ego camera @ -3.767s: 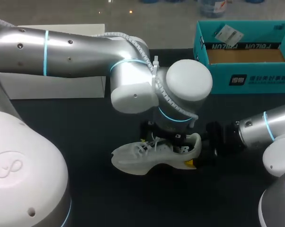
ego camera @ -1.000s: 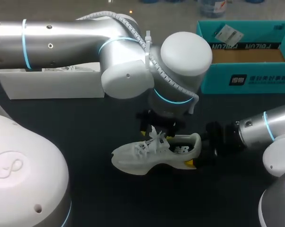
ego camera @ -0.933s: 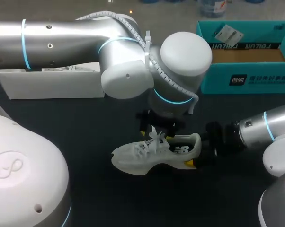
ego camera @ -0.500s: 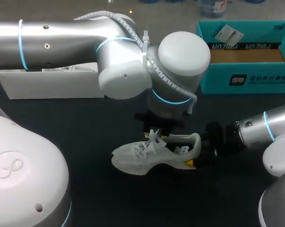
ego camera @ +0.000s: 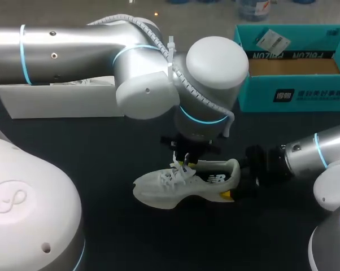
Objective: Take the shoe out of the shoebox, open the shoe tongue, remove and reinsert the insole, then place the shoe into the shoebox
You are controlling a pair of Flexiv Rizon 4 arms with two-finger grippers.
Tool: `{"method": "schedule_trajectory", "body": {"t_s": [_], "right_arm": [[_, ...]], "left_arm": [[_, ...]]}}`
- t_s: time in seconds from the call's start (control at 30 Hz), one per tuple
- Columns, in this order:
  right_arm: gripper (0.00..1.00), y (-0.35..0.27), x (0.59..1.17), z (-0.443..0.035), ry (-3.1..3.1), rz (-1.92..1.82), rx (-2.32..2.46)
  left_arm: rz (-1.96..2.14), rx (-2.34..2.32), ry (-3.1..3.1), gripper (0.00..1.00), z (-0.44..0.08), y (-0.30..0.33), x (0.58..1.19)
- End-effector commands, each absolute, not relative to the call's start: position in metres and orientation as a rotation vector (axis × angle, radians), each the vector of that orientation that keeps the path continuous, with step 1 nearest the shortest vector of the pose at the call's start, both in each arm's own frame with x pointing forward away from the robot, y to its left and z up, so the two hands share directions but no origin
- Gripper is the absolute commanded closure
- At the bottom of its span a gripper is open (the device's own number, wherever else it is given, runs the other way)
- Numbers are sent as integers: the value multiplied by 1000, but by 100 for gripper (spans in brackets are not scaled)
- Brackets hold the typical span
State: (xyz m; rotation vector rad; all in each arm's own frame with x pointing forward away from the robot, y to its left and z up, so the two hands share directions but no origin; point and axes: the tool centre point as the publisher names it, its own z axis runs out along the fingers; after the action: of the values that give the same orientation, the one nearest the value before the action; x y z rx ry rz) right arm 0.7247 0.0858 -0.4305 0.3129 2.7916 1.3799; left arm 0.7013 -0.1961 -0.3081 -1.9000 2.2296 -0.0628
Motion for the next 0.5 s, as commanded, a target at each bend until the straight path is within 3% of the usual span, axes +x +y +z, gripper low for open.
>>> {"method": "schedule_trajectory", "body": {"t_s": [0.03,0.5], "right_arm": [[100,90,721,-439,2796,1371,315],[100,90,721,-439,2796,1371,315]], "left_arm": [[-51,-1896,2236,100,-312,-199,701],[-152,-2000,2367,100,-279,-179,705]]}}
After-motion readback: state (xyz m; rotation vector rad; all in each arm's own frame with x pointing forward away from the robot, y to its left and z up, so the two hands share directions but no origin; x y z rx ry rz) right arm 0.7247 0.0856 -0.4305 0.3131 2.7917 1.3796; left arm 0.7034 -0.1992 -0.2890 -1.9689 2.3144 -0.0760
